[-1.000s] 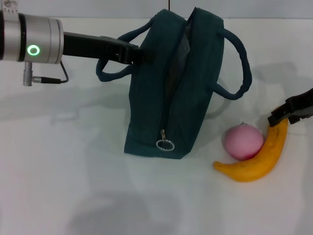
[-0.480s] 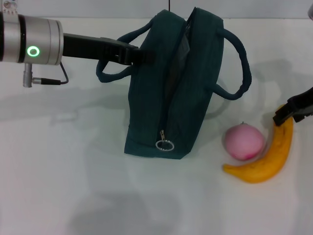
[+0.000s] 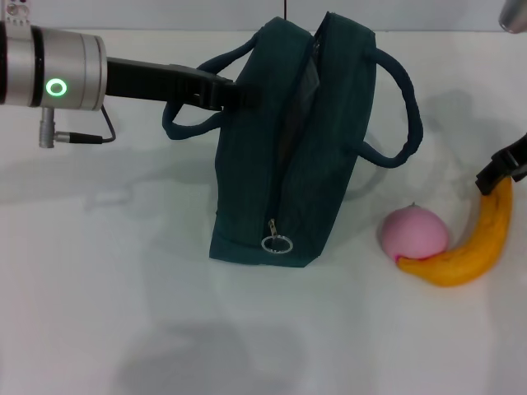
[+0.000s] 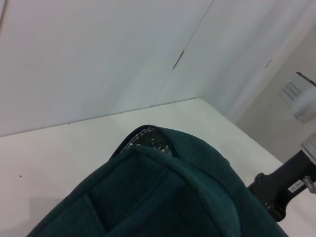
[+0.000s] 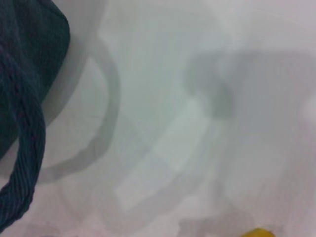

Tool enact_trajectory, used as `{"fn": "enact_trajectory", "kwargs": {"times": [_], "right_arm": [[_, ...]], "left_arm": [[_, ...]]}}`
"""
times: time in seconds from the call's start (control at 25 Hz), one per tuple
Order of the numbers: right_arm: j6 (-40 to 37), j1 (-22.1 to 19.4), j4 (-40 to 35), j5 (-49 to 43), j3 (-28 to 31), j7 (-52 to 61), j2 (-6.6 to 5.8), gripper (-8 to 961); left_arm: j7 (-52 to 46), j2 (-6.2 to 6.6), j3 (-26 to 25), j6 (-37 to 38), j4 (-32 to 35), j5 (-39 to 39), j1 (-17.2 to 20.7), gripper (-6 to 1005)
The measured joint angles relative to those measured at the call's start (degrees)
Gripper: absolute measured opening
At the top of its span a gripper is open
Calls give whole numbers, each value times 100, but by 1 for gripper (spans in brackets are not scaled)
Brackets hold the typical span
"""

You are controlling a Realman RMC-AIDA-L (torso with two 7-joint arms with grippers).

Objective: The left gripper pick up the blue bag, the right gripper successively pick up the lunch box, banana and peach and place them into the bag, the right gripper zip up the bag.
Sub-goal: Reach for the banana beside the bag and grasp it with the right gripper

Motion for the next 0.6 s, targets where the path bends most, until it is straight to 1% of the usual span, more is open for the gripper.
{"fn": "enact_trajectory", "kwargs": {"times": [0.2, 0.4, 0.6], "right_arm": [[34, 58, 80, 43, 23, -19, 3, 548], [-137, 2, 95, 460, 47, -19, -25, 550], [-171, -25, 95, 509, 50, -18, -34, 562]], "left_arm": [[0, -8, -1, 0, -1, 0, 7, 55], [0, -4, -9, 0, 35, 0, 55, 55], [4, 7, -9, 0, 39, 0, 56, 54]]}}
